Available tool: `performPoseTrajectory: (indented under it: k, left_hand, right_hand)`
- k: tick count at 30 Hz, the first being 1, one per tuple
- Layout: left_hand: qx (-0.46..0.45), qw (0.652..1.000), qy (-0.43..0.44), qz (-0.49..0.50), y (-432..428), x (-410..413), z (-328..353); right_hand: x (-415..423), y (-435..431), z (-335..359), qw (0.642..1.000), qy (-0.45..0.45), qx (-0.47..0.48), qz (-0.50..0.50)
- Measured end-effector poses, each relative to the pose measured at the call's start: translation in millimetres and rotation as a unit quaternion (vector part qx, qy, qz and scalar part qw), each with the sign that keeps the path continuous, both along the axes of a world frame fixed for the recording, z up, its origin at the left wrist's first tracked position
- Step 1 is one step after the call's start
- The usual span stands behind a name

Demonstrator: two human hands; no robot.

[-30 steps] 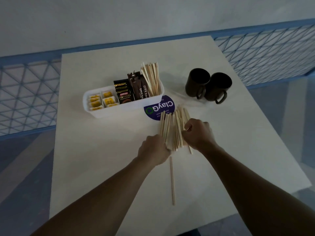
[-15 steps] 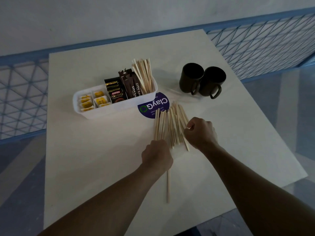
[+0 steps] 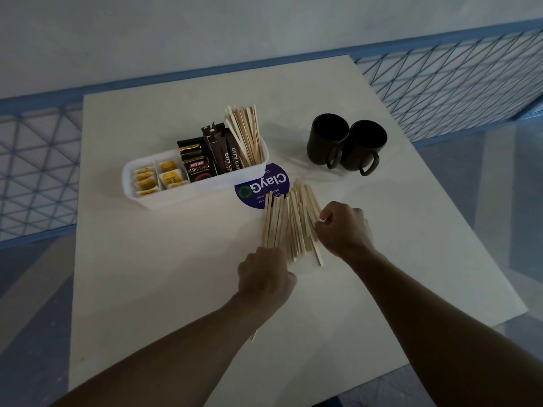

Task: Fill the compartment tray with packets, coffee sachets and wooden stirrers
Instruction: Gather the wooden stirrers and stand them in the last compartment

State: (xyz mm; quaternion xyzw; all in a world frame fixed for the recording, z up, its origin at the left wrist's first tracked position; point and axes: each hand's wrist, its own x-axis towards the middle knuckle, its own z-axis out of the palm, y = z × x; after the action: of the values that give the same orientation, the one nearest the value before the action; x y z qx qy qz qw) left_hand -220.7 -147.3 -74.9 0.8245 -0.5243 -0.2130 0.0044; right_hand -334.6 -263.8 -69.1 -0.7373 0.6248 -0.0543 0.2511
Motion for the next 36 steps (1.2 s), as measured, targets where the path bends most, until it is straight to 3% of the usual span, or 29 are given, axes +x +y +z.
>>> performPoseTrajectory:
  k: [8, 15, 19, 36]
  left_hand:
    - [-0.008, 0.999, 0.037, 0.026, -1.2, 9.7, -0.5]
    - [-0.047, 0.974, 0.159, 0.157, -45.6, 35.4, 16.7]
    - [-0.074, 0.958, 0.182, 0.210, -68.9, 47.0, 11.6]
    - [-0.084, 0.959, 0.119, 0.243, -90.6, 38.3, -11.1]
  right_hand:
    - [1.1, -1.6, 0.4, 1.000, 0.001, 0.002, 0.004]
    - [9.1, -14.8, -2.8, 1.000, -0.006, -0.008, -0.010]
    - [17.0, -26.4, -12.6, 1.000, 0.000, -0.001, -0.014]
    - [36.0, -42.9, -22.0, 0.995, -0.010, 0.093, -0.019]
